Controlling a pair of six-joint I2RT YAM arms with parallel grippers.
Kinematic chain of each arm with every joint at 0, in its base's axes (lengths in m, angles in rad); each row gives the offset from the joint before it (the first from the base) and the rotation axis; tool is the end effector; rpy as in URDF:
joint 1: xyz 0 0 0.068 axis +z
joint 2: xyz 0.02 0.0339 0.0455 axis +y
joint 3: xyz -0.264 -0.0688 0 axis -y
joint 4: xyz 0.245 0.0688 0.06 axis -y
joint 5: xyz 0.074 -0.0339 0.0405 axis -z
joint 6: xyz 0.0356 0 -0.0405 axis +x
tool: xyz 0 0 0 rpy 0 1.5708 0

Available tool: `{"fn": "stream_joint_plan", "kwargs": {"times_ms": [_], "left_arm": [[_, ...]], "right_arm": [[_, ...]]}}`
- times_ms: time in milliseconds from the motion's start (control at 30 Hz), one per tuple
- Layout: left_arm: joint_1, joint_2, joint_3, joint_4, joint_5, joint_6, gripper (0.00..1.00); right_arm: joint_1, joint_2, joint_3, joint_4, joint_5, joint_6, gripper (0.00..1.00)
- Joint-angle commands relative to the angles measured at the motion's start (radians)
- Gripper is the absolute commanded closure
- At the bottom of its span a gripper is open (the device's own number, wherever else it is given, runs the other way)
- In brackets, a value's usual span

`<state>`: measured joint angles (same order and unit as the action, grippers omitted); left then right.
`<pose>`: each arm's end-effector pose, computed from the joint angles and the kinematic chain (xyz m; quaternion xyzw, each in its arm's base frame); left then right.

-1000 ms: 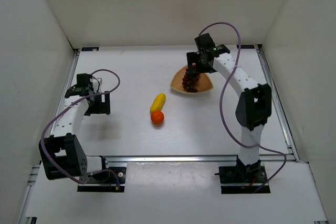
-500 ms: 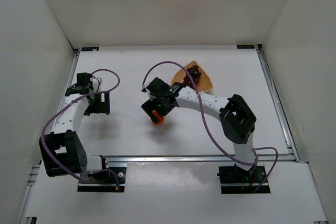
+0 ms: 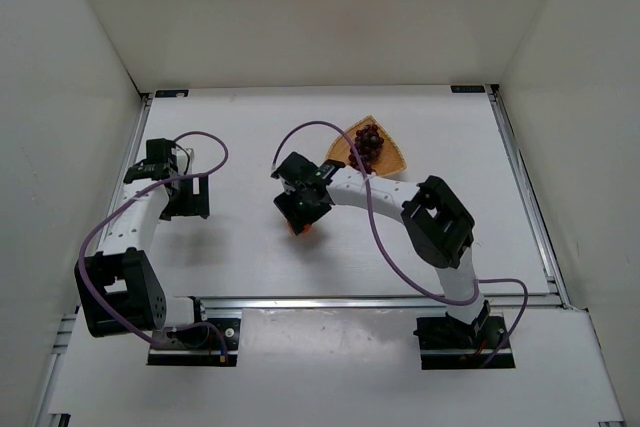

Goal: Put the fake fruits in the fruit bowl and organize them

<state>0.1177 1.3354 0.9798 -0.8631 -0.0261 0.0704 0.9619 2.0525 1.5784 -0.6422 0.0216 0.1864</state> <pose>0.2450 0.0299 0.2383 -0.0256 0.9841 0.0292 0.1731 0.2499 0.3570 0.1905 -0.3661 0.9028 0.1135 0.1949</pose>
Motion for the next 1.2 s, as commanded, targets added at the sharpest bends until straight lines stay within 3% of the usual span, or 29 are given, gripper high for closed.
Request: {"fn": "stream_joint_plan", "kwargs": {"times_ms": [0,200,367,500,633,867,1000,1167], "left_arm": [[-0.003,-0.028,0.014,0.004,-0.008,0.005,0.01],[-0.003,-0.019,0.014,0.004,-0.008,0.005,0.01],[-0.049,0.001,0.014,0.004,-0.008,0.014,0.01],[-0.153,0.028,0.046,0.004,-0.051,0.034,0.01],[-0.303,0.131,0.146,-0.03,-0.063,0.045,0.01],[-0.554,0.414,0.532,-0.138,0.03,0.032,0.01],[-0.657,0.547,0.672,-0.174,0.04,0.042,0.01],[-0.724,0.651,0.708,-0.174,0.009,0.042,0.01]], "right_arm": [[0.0,0.0,0.052,0.027,-0.015,0.012,0.44],[0.0,-0.049,0.034,0.027,-0.005,0.002,0.58],[-0.032,-0.156,-0.015,0.004,0.03,0.014,0.58],[-0.17,-0.274,-0.035,-0.037,0.102,0.05,0.58],[-0.351,-0.27,0.026,-0.123,0.165,0.059,0.58],[-0.615,-0.088,0.163,-0.162,0.181,0.079,0.58],[-0.661,-0.009,0.262,-0.195,0.118,0.079,0.56],[-0.661,-0.008,0.272,-0.211,0.109,0.039,0.51]]}}
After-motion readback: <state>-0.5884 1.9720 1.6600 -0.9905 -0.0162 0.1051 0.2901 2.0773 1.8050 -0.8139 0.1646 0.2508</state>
